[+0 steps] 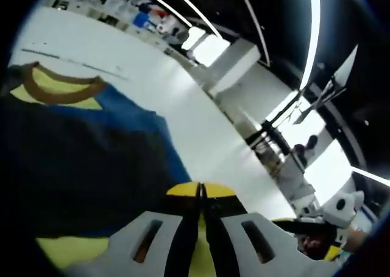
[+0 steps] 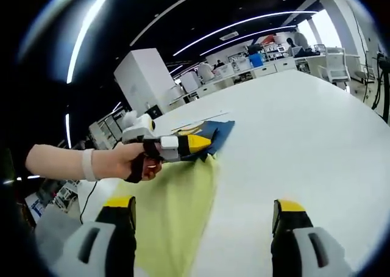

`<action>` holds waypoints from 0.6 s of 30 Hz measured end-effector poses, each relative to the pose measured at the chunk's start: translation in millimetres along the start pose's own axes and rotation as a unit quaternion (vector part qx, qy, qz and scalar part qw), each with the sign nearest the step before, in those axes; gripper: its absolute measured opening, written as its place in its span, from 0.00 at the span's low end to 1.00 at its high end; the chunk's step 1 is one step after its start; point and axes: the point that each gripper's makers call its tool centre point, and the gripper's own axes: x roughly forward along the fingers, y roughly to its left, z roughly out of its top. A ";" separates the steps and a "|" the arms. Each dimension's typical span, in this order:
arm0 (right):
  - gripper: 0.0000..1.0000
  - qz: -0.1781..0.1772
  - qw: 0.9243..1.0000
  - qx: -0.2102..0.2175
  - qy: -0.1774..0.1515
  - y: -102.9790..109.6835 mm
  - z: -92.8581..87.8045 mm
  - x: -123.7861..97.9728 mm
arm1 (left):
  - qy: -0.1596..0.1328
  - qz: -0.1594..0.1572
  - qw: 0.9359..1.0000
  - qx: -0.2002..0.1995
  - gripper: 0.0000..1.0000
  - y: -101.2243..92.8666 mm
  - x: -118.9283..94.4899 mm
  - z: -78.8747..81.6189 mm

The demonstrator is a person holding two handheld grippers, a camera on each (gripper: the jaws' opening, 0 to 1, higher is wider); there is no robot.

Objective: Fold the garment on the visible template until the final outline fits inside the template.

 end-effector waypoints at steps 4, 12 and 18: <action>0.93 0.000 1.000 0.000 0.002 -0.1 -1.3 -0.2 | 0.008 -0.009 0.999 0.047 0.12 -11.3 -6.9 -2.2; 0.93 0.006 1.000 -0.002 0.006 4.4 -3.2 4.2 | 0.015 -0.016 0.993 0.113 0.34 -11.3 -15.5 0.5; 0.93 0.010 1.000 -0.006 0.007 7.5 -2.1 5.8 | 0.015 -0.028 0.988 0.148 0.49 -15.5 -22.3 3.0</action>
